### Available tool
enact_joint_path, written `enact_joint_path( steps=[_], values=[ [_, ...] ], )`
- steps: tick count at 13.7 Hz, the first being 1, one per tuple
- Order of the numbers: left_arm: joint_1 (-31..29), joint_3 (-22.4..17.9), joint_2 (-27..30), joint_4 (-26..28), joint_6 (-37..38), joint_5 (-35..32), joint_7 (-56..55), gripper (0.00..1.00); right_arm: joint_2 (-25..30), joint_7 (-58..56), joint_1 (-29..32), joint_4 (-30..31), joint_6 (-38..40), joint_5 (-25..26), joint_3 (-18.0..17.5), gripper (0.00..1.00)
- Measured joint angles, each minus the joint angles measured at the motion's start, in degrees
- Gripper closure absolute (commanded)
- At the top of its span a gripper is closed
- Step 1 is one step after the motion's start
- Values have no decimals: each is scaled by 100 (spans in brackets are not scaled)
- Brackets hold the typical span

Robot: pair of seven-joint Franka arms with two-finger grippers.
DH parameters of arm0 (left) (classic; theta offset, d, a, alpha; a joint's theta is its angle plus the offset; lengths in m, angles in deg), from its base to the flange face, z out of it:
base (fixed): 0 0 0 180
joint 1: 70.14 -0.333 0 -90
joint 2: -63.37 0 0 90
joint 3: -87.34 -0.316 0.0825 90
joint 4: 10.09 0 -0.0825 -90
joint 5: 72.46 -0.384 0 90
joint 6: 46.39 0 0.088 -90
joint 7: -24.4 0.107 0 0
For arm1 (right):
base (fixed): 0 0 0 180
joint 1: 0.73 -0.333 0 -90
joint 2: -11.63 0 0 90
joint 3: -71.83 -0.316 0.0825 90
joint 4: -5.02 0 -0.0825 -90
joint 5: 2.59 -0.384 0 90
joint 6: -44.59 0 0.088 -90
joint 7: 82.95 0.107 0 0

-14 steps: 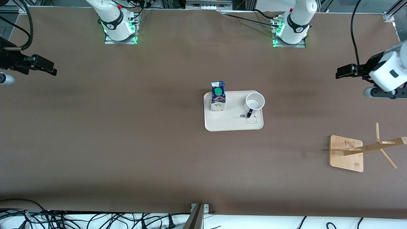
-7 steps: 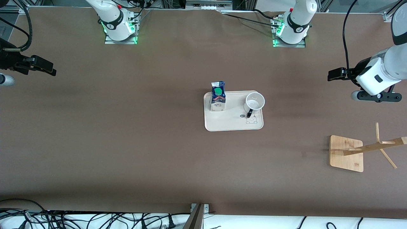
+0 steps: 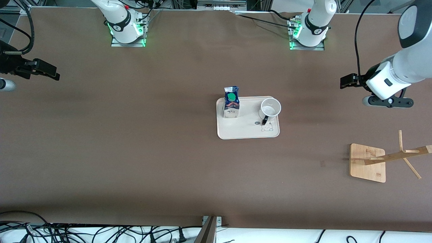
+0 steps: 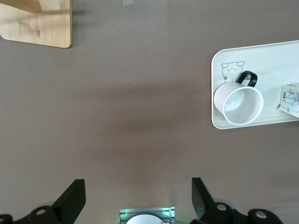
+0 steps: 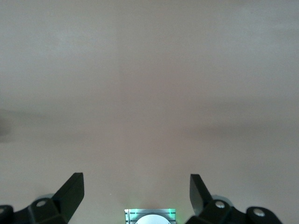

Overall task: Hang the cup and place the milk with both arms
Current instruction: 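Move the left gripper toward the white mug on the tray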

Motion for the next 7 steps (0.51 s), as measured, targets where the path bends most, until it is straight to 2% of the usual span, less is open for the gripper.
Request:
enact_joint_path(
  steps=[3, 7],
  values=[
    [-1, 33, 108, 403, -477, 0, -7, 0, 0, 0, 0, 0, 3, 0, 0, 0],
    [1, 295, 120, 869, -1123, 0, -228, 0, 0, 0, 0, 0, 6, 0, 0, 0]
  ],
)
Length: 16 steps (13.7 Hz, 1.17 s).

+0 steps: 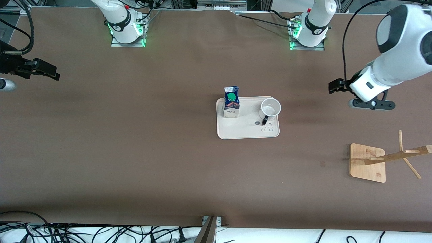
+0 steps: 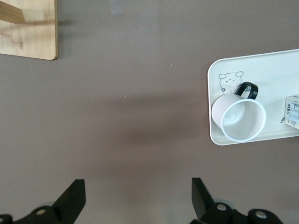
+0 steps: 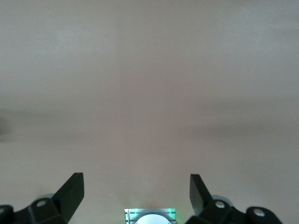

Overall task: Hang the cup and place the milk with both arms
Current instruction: 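Move the left gripper toward the white mug on the tray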

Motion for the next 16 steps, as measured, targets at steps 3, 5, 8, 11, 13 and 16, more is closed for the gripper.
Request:
enact_joint_path(
  steps=[3, 5, 8, 11, 13, 16],
  values=[
    [2, 181, 3, 231, -242, 0, -242, 0, 0, 0, 0, 0, 1, 0, 0, 0],
    [4, 303, 5, 351, -334, 0, -381, 0, 0, 0, 0, 0, 2, 0, 0, 0],
    [5, 439, 3, 787, -833, 48, -457, 0, 0, 0, 0, 0, 3, 0, 4, 0],
    [7, 514, 2, 1202, -1308, 128, -482, 0, 0, 0, 1, 0, 4, 0, 6, 0],
    [34, 558, -10, 1295, -1409, 152, -508, 0, 0, 0, 1, 1, 4, 0, 8, 0],
    [92, 798, -124, 1407, -1740, 186, -865, 0, 0, 0, 1, 1, 4, 0, 9, 0]
  ],
)
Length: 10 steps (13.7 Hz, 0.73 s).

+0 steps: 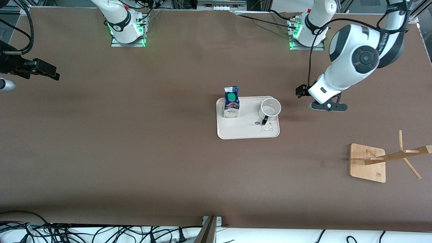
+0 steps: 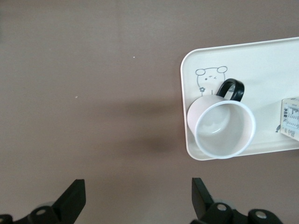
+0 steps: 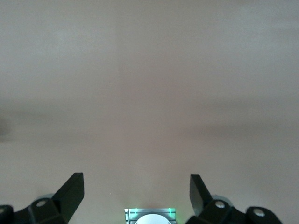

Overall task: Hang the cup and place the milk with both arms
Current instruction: 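Move the left gripper toward the white mug on the tray, then lower the left gripper into the white mug's rim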

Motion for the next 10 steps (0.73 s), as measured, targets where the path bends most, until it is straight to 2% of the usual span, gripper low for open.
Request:
enact_joint_path(
  steps=[3, 10],
  values=[
    [16, 181, -258, 75, -359, 1, -229, 0, 0, 0, 0, 0, 1, 0, 0, 0],
    [120, 188, -716, 75, -957, 2, -300, 0, 0, 0, 0, 0, 2, 0, 1, 0]
  ],
)
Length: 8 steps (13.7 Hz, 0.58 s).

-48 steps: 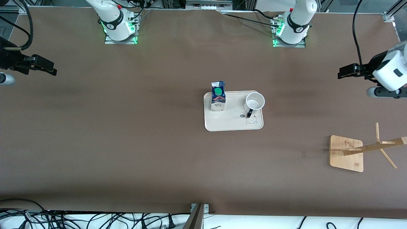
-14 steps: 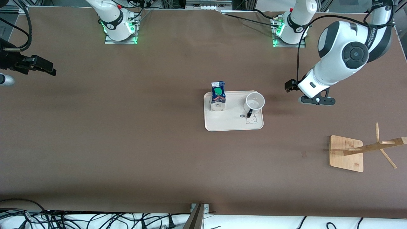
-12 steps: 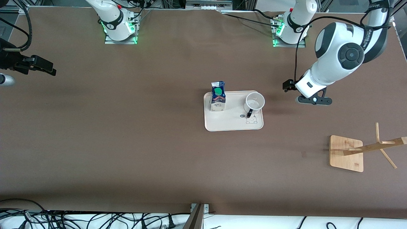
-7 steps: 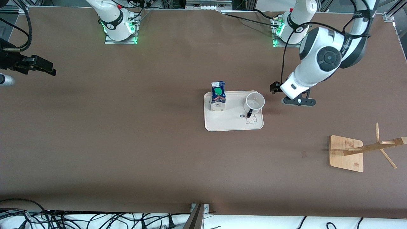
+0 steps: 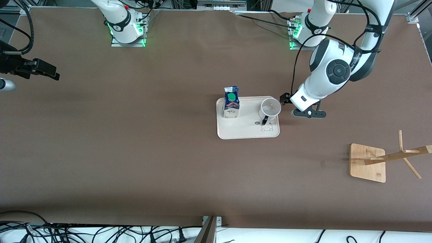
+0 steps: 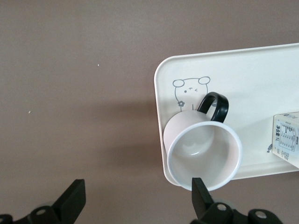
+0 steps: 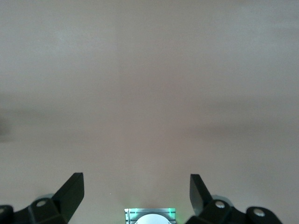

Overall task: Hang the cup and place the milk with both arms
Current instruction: 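Lower the left gripper into the white mug's rim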

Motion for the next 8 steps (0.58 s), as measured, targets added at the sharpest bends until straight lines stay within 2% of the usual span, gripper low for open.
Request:
enact_joint_path(
  steps=[8],
  values=[
    [184, 3, -345, 3, -388, 0, -136, 0, 0, 0, 1, 0, 0, 0, 19, 0]
  ],
)
